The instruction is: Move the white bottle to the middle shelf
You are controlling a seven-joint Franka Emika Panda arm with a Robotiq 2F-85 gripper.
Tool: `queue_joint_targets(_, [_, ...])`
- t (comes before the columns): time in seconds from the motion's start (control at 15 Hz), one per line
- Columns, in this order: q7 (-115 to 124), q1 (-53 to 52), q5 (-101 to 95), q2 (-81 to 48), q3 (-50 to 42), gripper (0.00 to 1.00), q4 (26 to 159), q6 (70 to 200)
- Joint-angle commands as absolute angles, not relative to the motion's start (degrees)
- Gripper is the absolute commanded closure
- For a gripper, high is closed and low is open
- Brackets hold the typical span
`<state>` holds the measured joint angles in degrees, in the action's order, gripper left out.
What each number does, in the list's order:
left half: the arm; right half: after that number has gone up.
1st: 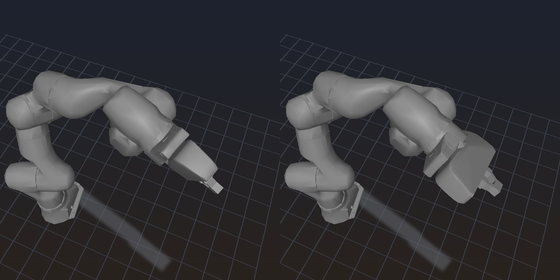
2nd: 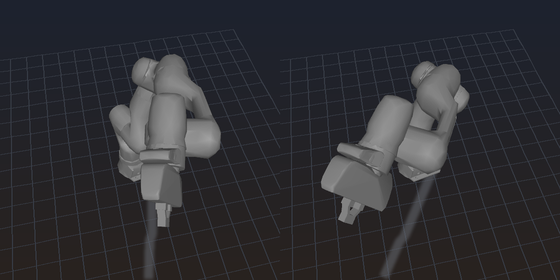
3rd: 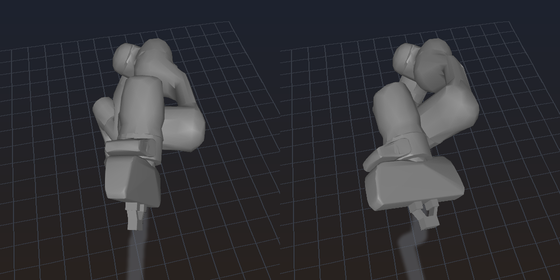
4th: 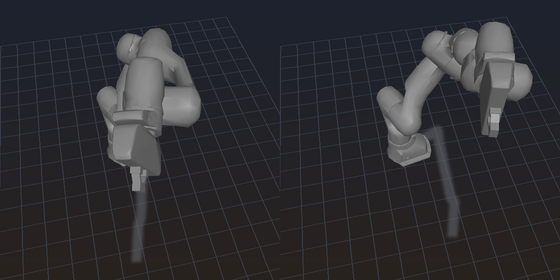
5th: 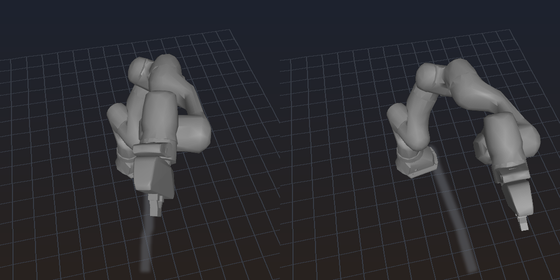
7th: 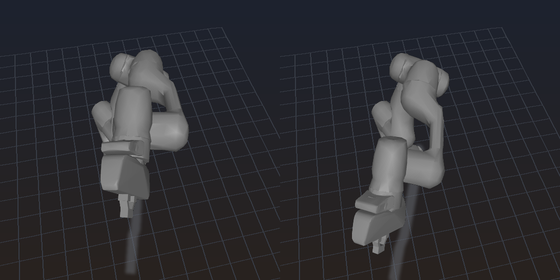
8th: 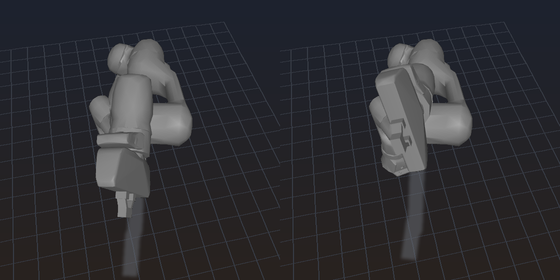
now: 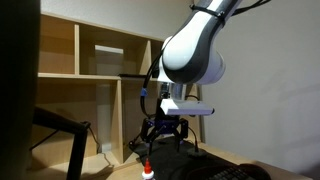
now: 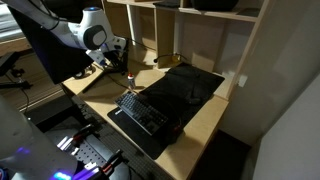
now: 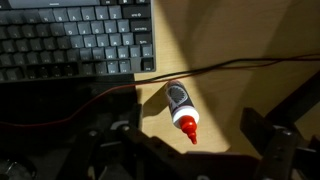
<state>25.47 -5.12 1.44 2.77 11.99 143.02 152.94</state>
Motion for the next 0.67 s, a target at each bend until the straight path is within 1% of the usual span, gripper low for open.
queue_joint_targets(0.0, [28.4,-5.4,-3.0,-1.5,11.0,0.0,141.6,156.8])
queue_joint_targets(0.2, [32.5,-6.0,-7.1,-5.5,10.1,0.0,140.0,162.1])
queue_joint_targets(0.4, [34.2,-8.1,-6.7,-9.3,8.5,0.0,136.9,162.5])
queue_joint_targets(0.47, [35.8,-8.8,-7.1,-9.7,7.5,0.0,136.2,163.0])
queue_joint_targets(0.53, [32.6,-8.9,-4.9,-7.1,7.7,0.0,138.7,161.8])
queue_joint_targets(0.6, [33.4,-9.5,-4.9,-8.0,7.1,0.0,137.8,162.0])
